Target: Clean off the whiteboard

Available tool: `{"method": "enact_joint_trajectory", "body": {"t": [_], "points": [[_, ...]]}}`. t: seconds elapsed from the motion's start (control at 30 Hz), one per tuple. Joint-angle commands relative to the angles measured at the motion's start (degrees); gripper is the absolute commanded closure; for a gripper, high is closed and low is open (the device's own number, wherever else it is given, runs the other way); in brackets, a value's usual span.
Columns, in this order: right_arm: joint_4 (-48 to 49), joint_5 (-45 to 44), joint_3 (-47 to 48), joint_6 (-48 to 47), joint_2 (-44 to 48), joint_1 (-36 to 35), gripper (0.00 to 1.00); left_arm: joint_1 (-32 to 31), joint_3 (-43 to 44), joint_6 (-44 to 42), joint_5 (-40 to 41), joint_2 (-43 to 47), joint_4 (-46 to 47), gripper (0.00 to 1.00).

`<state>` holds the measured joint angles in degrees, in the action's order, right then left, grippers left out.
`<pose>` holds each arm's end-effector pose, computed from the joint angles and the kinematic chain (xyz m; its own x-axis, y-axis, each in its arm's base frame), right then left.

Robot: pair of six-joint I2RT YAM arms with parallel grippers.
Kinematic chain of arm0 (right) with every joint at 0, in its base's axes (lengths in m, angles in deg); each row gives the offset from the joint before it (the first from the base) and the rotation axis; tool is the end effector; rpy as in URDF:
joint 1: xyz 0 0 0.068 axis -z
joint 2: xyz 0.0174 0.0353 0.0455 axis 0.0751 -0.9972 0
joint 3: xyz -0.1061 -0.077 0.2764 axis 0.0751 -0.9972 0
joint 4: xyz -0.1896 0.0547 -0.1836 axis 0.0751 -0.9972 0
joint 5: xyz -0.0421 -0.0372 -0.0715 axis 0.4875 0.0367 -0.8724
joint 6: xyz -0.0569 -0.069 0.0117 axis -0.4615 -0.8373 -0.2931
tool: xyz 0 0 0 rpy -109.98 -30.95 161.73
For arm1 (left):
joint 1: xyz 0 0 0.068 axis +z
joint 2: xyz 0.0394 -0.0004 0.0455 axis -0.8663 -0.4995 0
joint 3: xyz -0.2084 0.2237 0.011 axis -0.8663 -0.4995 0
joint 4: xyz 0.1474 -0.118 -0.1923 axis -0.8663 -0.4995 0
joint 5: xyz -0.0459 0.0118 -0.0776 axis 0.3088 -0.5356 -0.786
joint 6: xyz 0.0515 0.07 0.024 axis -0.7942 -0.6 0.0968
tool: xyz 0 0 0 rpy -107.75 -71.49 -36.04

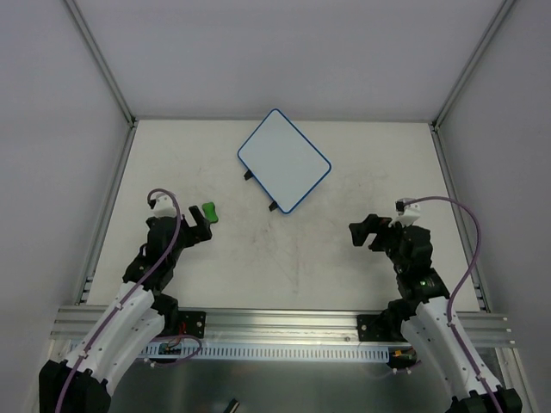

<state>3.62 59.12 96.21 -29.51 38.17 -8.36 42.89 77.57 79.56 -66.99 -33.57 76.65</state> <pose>0.1664 0.0459 0.2241 -0.2356 0.0145 -0.9717 -0.3020 0.9493 0.0874 0.1777 -0.0344 0.2163 -0.3437 -0.3075 -0.8873 -0.0761 0.9509 -0.3000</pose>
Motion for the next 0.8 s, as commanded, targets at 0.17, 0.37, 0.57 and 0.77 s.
{"method": "enact_joint_trajectory", "body": {"t": [0.17, 0.37, 0.57, 0.77], "points": [[-1.1, -2.5, -2.6, -1.0, 8.3, -0.4, 0.01, 0.5, -1.8, 0.4, -0.8, 3.3, 1.9, 0.01], [-1.1, -2.3, -2.4, -0.8, 7.9, -0.4, 0.01, 0.5, -1.4, 0.5, -0.6, 2.2, 1.9, 0.01], [-1.1, -2.4, -2.5, -1.0, 8.1, -0.4, 0.01, 0.4, -1.2, 0.5, -0.6, 1.6, 1.9, 0.01], [-1.1, -2.3, -2.6, -0.9, 8.5, -0.4, 0.01, 0.5, -1.4, 0.5, -0.7, 1.8, 2.1, 0.01]]}}
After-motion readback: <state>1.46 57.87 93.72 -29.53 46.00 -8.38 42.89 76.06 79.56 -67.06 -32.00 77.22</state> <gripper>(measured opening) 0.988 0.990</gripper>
